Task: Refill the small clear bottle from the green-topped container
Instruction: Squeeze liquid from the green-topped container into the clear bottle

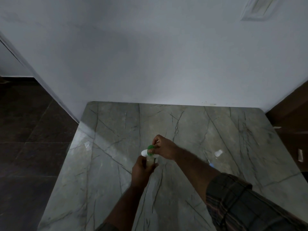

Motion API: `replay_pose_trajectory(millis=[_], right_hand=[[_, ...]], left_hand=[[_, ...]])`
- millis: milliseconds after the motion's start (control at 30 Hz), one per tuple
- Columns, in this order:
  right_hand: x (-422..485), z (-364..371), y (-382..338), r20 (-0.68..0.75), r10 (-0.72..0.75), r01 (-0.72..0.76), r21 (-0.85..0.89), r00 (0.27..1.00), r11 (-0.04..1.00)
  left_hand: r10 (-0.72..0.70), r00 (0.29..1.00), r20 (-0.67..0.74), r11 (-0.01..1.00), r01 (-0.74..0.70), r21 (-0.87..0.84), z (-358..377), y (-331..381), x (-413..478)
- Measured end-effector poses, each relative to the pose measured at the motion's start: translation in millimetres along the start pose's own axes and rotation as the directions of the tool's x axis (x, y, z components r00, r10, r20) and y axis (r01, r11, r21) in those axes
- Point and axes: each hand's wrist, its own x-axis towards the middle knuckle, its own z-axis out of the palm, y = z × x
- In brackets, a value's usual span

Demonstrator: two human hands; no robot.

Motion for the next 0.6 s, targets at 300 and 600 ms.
replay_pose_trajectory(millis=[300,600], right_hand=[[1.7,-0.1,0.7,0.012,-0.008,0.008,0.000,1.000,1.000],[3.5,2.2,1.8,-0.017,-0.030,0.030,-0.006,0.999,1.000]], left_hand=[[-0.012,0.999,-0.030,1.000,0.012,0.005,-1.2,2.8,0.7],[-0.037,0.999,0.002,0.999,0.037,-0.019,1.8,-0.2,1.9]])
